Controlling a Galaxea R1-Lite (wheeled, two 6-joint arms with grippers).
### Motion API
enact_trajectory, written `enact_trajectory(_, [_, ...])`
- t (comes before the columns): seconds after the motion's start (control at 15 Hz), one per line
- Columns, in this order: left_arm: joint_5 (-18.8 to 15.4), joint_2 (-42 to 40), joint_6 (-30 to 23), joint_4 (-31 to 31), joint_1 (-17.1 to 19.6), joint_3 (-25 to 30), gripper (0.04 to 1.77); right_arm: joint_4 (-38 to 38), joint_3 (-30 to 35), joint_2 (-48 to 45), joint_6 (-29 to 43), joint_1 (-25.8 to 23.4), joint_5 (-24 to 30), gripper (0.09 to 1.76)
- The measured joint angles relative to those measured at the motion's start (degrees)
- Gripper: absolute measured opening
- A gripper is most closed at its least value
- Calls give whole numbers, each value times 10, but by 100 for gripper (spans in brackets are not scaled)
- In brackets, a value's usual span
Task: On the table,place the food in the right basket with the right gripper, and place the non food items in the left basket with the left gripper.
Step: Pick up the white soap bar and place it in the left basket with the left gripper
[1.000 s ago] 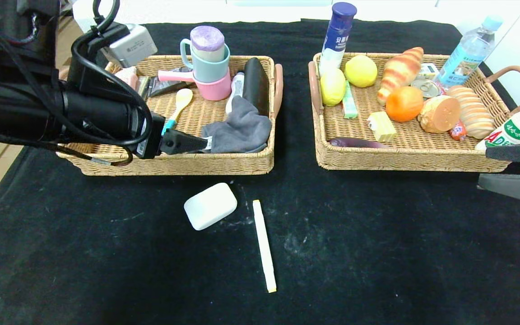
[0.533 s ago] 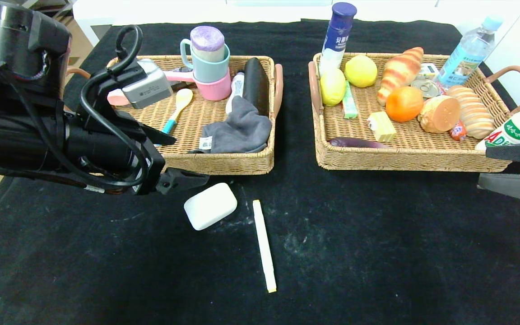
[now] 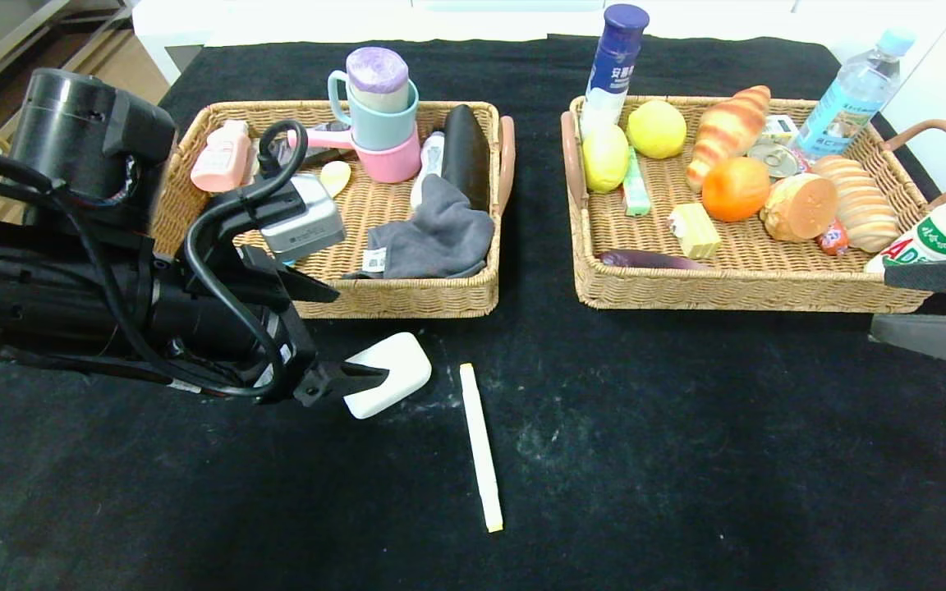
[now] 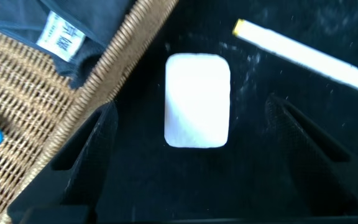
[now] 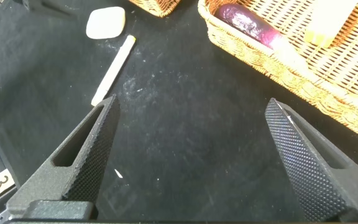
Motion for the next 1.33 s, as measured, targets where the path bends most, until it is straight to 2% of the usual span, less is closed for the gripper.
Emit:
enact_trajectory(0.4, [39,26,4,-2,-22,12,172,0,0,1,0,0,0,171])
enact_trajectory(0.67, [104,46,3,-3,-38,12,172,0,1,1,0,0,0,171])
enact_trajectory(1.33, [105,77,3,-5,-44,3,172,0,0,1,0,0,0,171])
